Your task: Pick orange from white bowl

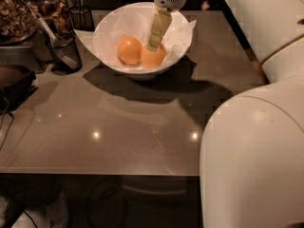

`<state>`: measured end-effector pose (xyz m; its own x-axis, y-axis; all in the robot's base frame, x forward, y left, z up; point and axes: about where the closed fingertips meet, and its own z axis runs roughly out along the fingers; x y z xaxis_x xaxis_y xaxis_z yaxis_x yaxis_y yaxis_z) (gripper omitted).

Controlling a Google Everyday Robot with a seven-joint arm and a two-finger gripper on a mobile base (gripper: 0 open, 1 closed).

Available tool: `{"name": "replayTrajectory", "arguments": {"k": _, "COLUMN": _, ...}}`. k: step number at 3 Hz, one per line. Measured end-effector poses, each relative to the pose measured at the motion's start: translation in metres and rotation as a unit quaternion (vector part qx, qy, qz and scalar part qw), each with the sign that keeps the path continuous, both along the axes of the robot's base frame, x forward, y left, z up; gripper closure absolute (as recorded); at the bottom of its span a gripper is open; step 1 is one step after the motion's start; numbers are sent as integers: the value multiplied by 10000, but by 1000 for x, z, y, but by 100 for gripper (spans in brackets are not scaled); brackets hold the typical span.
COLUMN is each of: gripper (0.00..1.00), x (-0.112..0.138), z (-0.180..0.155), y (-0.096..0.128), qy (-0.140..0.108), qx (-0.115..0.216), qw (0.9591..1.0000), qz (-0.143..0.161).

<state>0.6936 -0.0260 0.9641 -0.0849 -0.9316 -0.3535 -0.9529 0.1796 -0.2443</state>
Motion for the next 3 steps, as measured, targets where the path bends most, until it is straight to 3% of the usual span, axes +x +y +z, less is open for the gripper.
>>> {"name": "replayTrajectory", "arguments": {"k": 3, "gripper": 18, "x": 24, "z": -26, "y": -11, "qy": 122, "qx": -167, "qw": 9998, "qz": 72}}
